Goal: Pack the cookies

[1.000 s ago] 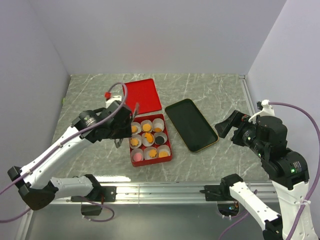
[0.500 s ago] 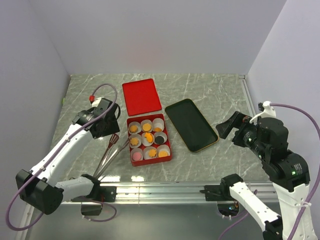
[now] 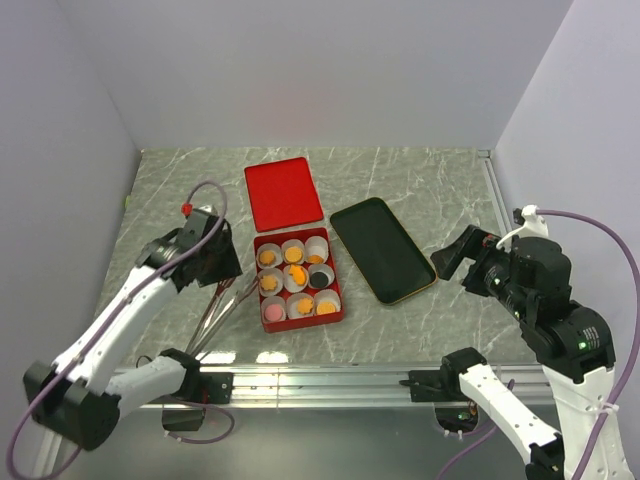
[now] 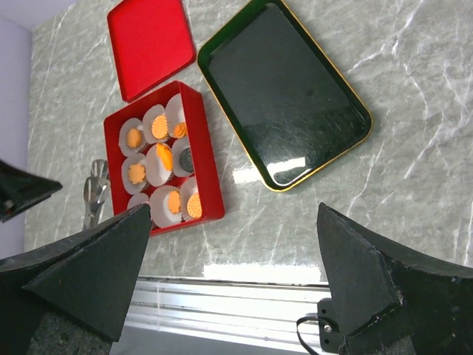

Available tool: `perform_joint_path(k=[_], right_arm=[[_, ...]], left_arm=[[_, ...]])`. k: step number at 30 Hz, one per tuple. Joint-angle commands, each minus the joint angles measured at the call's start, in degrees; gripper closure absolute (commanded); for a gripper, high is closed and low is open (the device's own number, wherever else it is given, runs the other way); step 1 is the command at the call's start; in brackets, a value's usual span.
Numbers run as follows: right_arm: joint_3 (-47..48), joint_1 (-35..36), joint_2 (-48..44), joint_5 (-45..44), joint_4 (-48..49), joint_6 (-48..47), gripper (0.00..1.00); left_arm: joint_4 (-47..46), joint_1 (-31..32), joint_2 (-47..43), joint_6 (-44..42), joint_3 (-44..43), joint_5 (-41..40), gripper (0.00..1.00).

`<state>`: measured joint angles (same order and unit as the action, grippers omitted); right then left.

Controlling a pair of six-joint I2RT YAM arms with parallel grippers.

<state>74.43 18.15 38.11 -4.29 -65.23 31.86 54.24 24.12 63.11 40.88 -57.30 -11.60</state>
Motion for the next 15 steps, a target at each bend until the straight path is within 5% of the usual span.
perform_joint_path(k=[1, 9, 15], right_arm=[[-1.4, 0.3, -0.1, -0.7, 2.0, -0.1, 0.0], [-2.4, 0.3, 0.1, -0.5, 3.3, 0.8, 0.0], [-3.2, 0.3, -0.3, -0.5, 3.4, 1.5, 0.0]], left_arm=[[-2.9, -0.1, -7.5, -1.4, 2.1, 10.2, 0.44], [-1.8, -0.1, -12.4, -3.2, 10.9, 20.1, 0.64], [-3.2, -0.1, -11.0, -2.9, 16.2, 21.2, 0.63]])
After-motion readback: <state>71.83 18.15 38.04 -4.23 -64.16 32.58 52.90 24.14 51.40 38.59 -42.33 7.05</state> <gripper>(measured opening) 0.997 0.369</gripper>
